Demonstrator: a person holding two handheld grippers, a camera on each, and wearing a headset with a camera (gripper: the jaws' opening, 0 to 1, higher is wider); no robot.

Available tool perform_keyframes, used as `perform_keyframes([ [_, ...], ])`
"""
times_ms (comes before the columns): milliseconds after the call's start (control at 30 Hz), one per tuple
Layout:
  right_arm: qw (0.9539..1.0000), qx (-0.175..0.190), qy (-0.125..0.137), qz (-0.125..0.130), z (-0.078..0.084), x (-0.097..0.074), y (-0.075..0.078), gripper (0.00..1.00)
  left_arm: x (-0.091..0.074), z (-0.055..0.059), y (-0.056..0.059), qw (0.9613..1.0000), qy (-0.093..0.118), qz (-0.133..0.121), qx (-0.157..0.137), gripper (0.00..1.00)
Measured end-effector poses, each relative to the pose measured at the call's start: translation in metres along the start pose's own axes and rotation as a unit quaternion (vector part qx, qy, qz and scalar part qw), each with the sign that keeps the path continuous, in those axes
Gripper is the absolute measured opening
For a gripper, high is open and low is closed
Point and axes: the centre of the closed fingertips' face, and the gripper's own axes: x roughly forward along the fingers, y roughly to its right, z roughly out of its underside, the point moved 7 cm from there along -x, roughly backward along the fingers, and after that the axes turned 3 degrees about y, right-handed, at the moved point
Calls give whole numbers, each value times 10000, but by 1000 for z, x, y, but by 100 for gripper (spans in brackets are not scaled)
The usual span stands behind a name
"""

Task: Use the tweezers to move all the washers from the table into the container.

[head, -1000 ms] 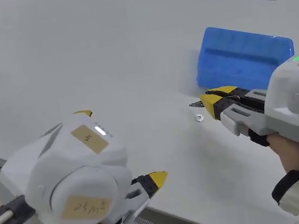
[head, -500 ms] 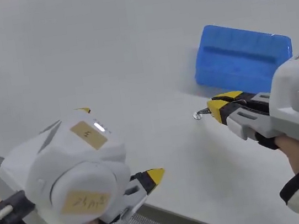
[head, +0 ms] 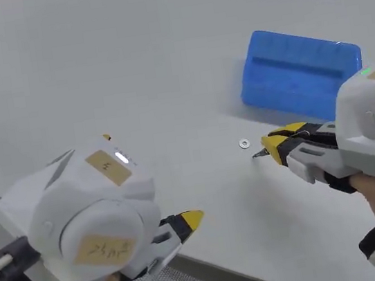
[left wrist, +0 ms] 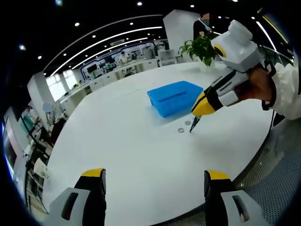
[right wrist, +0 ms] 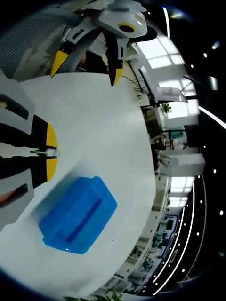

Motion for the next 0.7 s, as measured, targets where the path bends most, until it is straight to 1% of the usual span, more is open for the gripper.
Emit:
perform_keyframes([
  [100, 10000, -20, 85, 14, -2, 2, 1, 1, 0, 0, 0, 10000, -4, -8, -8, 87],
  [200, 9998, 19, 196, 85, -3, 4, 3, 1, 0, 0, -1, 10000, -11, -18, -5, 87],
  [300, 9991, 111, 374, 142, -1, 4, 6, 2, 0, 0, -1, 10000, -13, -19, -8, 87],
  [400, 9981, 291, 540, 75, 0, 3, 7, 2, 0, 0, -1, 10000, -20, -12, 4, 87],
  [500, 9975, 381, 586, 100, 0, 4, 7, 2, 0, 0, -1, 10000, -20, -3, 7, 87],
  [567, 9968, 335, 706, 181, -4, 4, 7, 2, 0, 0, -1, 10000, -23, 1, 19, 87],
  [700, 9969, 271, 713, 183, -7, 10, 7, 2, 0, 1, -1, 10000, -29, -1, 15, 87],
])
